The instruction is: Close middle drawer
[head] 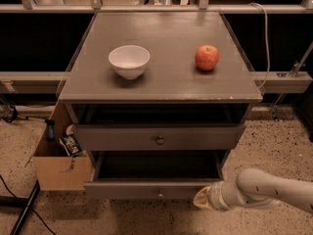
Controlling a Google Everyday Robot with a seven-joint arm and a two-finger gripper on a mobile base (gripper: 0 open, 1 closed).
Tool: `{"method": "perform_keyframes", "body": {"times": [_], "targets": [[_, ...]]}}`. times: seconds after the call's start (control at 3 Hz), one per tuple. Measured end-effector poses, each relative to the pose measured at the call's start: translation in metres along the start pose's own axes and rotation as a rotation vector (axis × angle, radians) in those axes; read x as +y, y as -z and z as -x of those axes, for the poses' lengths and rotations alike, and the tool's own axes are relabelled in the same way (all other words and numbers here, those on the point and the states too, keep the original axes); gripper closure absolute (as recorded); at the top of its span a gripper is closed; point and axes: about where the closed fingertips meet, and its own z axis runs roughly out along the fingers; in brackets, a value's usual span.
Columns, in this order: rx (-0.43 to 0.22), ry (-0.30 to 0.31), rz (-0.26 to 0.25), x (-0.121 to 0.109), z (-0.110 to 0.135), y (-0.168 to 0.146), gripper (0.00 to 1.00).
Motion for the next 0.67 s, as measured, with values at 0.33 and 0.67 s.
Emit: {"method": "perform_keyframes", "body": {"times": [0.33, 0.67], "targets": [[0.009, -0.018, -0.043, -0.0532, -0.0042, -0.0033, 1.0], [0.009, -0.018, -0.043, -0.0512, -0.0038, -0.002, 0.82]]}}
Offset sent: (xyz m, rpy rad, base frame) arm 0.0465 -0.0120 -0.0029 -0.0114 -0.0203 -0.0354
